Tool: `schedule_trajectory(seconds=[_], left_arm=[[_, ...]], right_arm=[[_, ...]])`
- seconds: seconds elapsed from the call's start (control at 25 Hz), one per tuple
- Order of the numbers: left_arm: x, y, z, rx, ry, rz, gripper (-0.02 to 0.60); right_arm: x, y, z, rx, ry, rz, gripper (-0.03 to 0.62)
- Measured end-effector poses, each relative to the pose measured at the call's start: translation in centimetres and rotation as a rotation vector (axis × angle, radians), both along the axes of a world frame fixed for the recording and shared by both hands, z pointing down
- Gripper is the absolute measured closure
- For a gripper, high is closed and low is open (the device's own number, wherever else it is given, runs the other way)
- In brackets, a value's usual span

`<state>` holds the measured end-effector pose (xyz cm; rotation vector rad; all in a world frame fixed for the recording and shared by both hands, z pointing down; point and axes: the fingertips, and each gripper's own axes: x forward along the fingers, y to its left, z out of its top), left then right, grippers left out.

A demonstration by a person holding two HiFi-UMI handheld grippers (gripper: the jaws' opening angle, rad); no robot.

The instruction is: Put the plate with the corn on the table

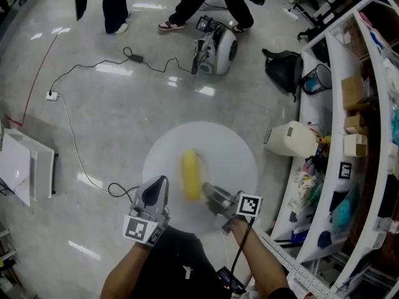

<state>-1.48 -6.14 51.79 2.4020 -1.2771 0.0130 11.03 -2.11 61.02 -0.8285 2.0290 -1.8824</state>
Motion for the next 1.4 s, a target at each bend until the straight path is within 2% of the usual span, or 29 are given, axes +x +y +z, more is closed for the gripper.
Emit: schedule_trajectory(seconds=[0.4,0.8,1.0,1.16,1.4], left_arm=[[-0.5,-0.9,1.9,-0.026,0.016,0.002,0.577],[-0.2,-2.7,2.6,-0.008,0.030,0.019,0.578],[-0.4,-2.6,3.8,-0.031,0.013,0.024,0.578],[-0.5,-2.8,4.3,-0.022,0.037,0.025,0.577],[-0.7,-3.1,5.4,-0.068,0.021,0.018,0.578]], right_arm=[[-1.0,-1.6,2.9,-0.003,-0.008,0.010,0.546],[-1.0,-2.8,5.1,-0.007,-0.010,0.015,0.546],[-1.2,-3.3,5.9,-0.009,-0.019,0.016,0.546],[-1.5,-3.6,7.0,-0.017,-0.018,0.017,0.546],[-1.8,-3.8,8.5,-0.049,-0.018,0.027,0.546]])
